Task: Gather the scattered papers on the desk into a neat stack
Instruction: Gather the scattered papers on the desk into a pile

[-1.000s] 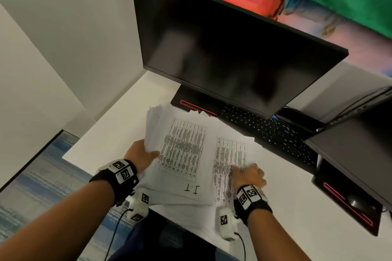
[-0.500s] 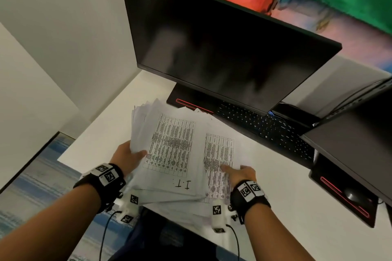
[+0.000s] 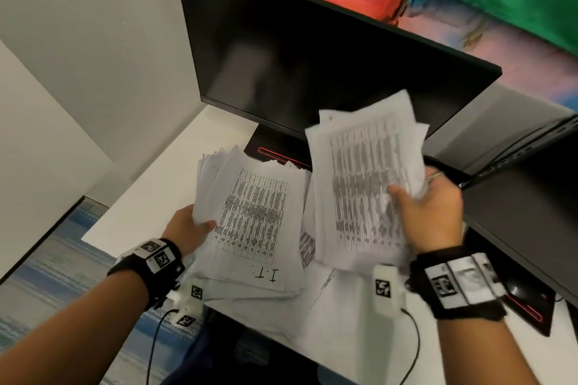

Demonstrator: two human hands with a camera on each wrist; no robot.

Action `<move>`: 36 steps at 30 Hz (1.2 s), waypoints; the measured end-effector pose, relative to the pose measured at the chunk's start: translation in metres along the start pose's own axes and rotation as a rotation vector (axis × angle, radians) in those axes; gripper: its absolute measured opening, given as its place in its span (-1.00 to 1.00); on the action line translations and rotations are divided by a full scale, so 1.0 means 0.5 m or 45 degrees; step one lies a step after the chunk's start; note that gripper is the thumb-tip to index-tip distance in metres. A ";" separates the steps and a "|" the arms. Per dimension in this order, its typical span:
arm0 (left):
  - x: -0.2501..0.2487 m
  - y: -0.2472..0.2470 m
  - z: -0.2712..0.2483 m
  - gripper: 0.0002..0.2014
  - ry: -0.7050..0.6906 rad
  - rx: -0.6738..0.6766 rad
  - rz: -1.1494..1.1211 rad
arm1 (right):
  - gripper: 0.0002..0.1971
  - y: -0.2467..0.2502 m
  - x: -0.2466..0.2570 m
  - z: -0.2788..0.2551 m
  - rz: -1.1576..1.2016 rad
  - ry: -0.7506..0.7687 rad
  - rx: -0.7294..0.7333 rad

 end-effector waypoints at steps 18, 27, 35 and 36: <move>-0.019 -0.006 0.018 -0.46 0.060 0.117 -0.105 | -0.42 -0.309 -0.236 -0.019 -0.706 -0.565 0.293; -0.021 -0.010 0.023 -0.57 -0.038 0.116 0.115 | 0.04 -0.285 -0.327 -0.055 -0.487 -1.025 0.083; -0.022 -0.009 0.021 -0.58 -0.052 0.080 0.098 | -0.05 -0.275 -0.330 -0.047 -0.011 -0.986 -0.045; -0.020 -0.008 0.021 -0.58 -0.052 0.081 0.095 | -0.01 -0.273 -0.322 -0.048 -0.020 -1.003 -0.033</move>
Point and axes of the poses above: each hand's wrist, its own z-axis towards the middle knuckle, its own y-axis out of the back of the hand, x = y × z, the point moved 5 cm from there along z, towards the middle knuckle, and after that the axes turned 15 degrees about -y, right-handed, at the moved point
